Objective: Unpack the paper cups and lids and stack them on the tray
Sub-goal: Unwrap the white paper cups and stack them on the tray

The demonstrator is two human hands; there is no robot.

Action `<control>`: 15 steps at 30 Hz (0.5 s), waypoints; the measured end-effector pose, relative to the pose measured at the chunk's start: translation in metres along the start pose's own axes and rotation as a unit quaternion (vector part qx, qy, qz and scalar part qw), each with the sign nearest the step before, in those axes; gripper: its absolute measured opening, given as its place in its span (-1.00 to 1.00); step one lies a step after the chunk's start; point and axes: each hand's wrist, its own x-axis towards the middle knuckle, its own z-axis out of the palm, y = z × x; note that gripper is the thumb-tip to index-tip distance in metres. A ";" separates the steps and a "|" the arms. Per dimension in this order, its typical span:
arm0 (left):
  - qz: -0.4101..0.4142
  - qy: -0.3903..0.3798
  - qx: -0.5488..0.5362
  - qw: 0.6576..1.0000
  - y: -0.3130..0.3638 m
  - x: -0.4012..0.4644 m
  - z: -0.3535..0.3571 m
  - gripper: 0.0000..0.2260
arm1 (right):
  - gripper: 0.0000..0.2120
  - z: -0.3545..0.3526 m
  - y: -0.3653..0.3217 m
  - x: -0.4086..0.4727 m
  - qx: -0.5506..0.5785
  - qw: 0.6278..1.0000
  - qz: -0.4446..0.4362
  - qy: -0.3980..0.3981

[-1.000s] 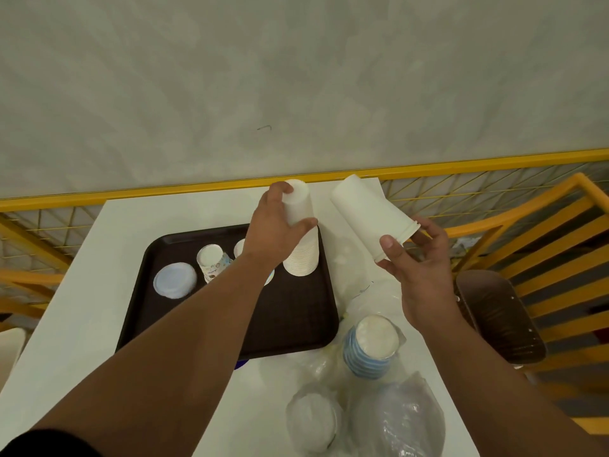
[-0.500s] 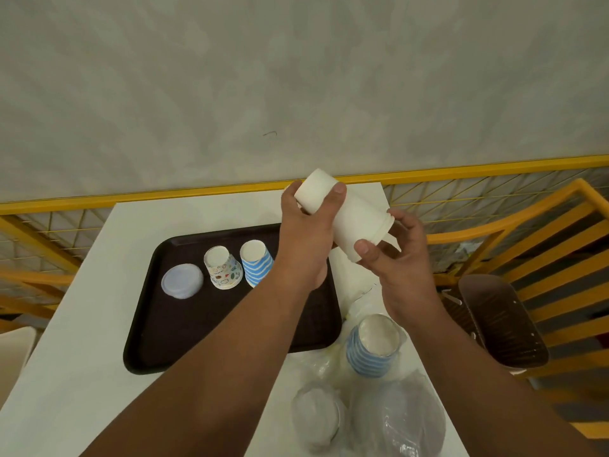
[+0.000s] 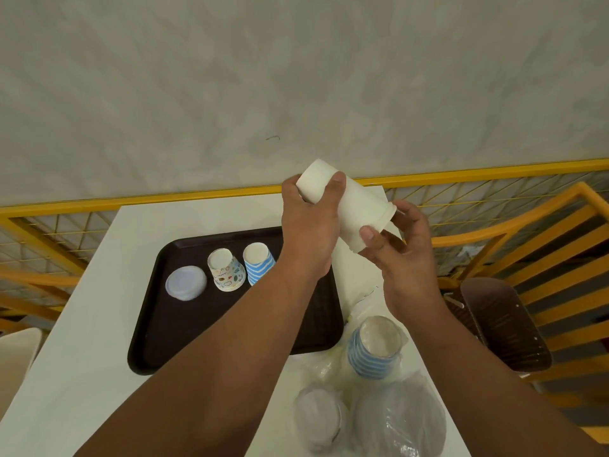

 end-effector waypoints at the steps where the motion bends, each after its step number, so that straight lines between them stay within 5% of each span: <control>1: 0.018 0.001 0.009 1.000 0.002 0.001 -0.001 -0.69 | -0.55 0.001 -0.002 0.001 0.027 0.999 0.016 0.017; 4: 0.043 0.000 0.018 0.999 0.004 0.007 -0.004 -0.67 | -0.93 0.006 -0.011 0.002 0.072 0.996 0.055 0.023; 12: 0.048 0.055 -0.042 0.996 0.015 0.038 -0.013 -0.62 | -0.83 0.017 -0.011 0.008 0.090 0.994 0.063 0.023; 15: 0.165 0.089 0.041 0.981 0.038 0.059 -0.032 -0.55 | -0.86 0.004 -0.006 0.011 0.102 0.987 0.095 0.085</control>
